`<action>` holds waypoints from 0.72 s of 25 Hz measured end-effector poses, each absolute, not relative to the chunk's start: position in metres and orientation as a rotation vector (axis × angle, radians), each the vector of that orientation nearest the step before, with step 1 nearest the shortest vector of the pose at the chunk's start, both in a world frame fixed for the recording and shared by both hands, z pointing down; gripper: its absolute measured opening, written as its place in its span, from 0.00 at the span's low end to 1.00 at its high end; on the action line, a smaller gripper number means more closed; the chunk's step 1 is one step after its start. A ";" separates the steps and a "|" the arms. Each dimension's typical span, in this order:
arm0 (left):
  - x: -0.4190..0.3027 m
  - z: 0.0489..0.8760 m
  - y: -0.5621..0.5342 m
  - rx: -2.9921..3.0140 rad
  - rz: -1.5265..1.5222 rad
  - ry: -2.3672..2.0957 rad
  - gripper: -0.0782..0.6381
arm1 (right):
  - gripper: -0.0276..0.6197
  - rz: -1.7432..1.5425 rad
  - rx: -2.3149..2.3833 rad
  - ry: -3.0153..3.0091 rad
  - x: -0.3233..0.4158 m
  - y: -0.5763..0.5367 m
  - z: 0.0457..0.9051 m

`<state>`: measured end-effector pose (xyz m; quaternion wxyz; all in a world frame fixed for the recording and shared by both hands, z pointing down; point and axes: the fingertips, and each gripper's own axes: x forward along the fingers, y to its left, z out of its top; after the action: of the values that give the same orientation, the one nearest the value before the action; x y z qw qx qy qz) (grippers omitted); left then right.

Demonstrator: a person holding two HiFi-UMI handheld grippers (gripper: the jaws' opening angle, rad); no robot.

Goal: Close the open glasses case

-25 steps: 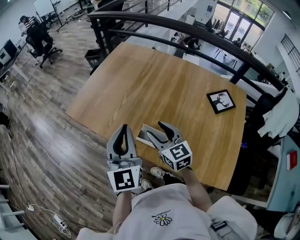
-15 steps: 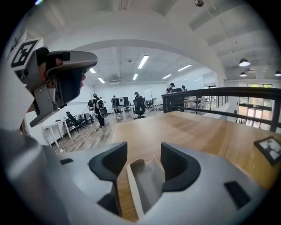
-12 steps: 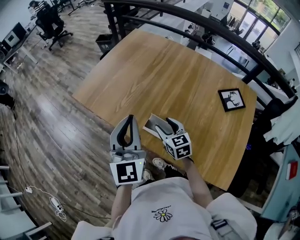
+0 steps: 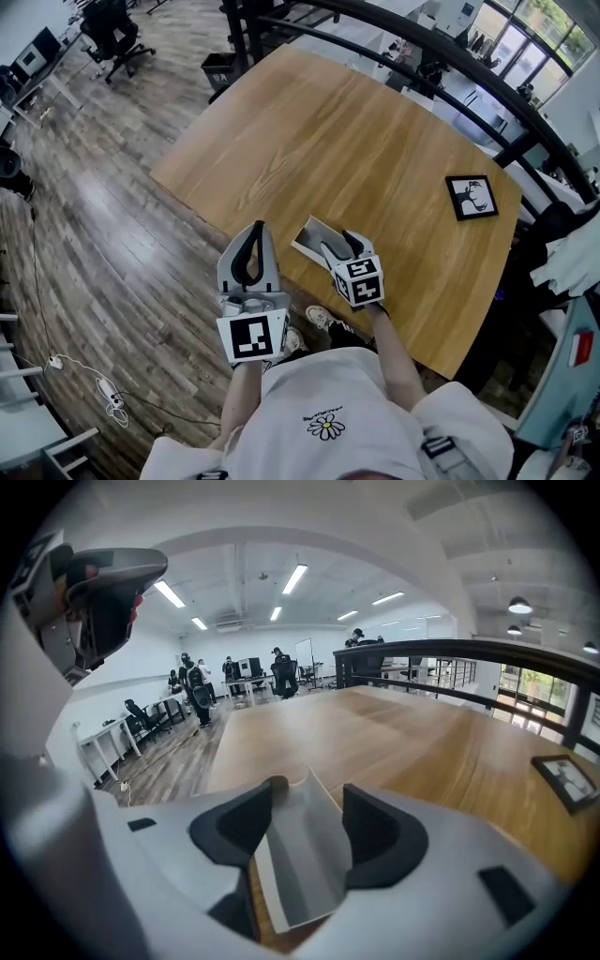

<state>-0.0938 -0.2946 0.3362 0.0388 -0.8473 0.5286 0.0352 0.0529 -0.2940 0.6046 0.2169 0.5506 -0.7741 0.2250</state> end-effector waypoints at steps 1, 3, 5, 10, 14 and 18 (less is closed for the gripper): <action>-0.093 0.336 -0.294 -2.596 0.107 1.621 0.13 | 0.39 0.625 1.523 -2.144 0.053 -0.293 0.606; -0.092 0.337 -0.294 -2.593 0.099 1.627 0.13 | 0.39 0.625 1.518 -2.147 0.053 -0.292 0.607; -0.094 0.339 -0.294 -2.591 0.091 1.635 0.13 | 0.39 0.634 1.513 -2.154 0.052 -0.291 0.606; -0.097 0.341 -0.292 -2.578 0.080 1.643 0.13 | 0.39 0.660 1.492 -2.177 0.045 -0.285 0.605; -0.097 0.339 -0.287 -2.578 0.100 1.662 0.13 | 0.39 0.672 1.459 -2.190 0.040 -0.277 0.606; -0.101 0.342 -0.284 -2.562 0.072 1.660 0.13 | 0.39 0.689 1.433 -2.208 0.033 -0.272 0.605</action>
<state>-0.1013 -0.2836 0.3420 0.0439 -0.8382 0.5431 0.0235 0.0327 -0.2715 0.6054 0.2089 0.5151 -0.7935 0.2477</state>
